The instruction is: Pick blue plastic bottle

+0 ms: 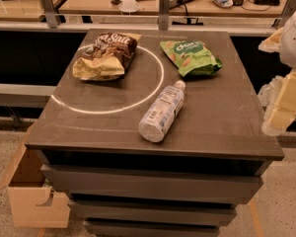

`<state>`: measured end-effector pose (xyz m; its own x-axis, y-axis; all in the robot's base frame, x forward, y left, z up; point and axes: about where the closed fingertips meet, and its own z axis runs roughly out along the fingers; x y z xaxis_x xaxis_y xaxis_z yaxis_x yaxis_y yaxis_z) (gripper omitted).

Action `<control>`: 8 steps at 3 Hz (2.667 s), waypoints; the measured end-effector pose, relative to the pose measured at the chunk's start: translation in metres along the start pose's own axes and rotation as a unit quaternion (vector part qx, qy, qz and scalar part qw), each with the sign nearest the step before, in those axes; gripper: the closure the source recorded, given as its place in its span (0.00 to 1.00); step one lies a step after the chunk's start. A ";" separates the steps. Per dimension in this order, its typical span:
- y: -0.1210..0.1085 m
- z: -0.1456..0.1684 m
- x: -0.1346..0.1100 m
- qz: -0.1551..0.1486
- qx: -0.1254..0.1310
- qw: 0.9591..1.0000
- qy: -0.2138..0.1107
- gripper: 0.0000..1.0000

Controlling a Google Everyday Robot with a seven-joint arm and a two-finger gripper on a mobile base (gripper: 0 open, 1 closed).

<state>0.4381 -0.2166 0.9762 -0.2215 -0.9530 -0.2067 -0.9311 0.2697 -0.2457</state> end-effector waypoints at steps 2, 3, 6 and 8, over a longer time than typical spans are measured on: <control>-0.010 0.014 -0.011 -0.088 -0.039 0.995 -0.011 0.00; -0.027 0.041 -0.041 -0.202 -0.092 0.974 -0.044 0.00; -0.034 0.065 -0.074 -0.326 -0.080 0.939 -0.071 0.00; -0.027 0.113 -0.132 -0.446 -0.115 0.883 -0.096 0.00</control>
Offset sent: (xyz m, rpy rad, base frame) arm 0.0447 0.0193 -0.0291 -0.0448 0.1693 0.6053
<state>0.5257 -0.0827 0.9031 0.6613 -0.7258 -0.1895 -0.7497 -0.6314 -0.1980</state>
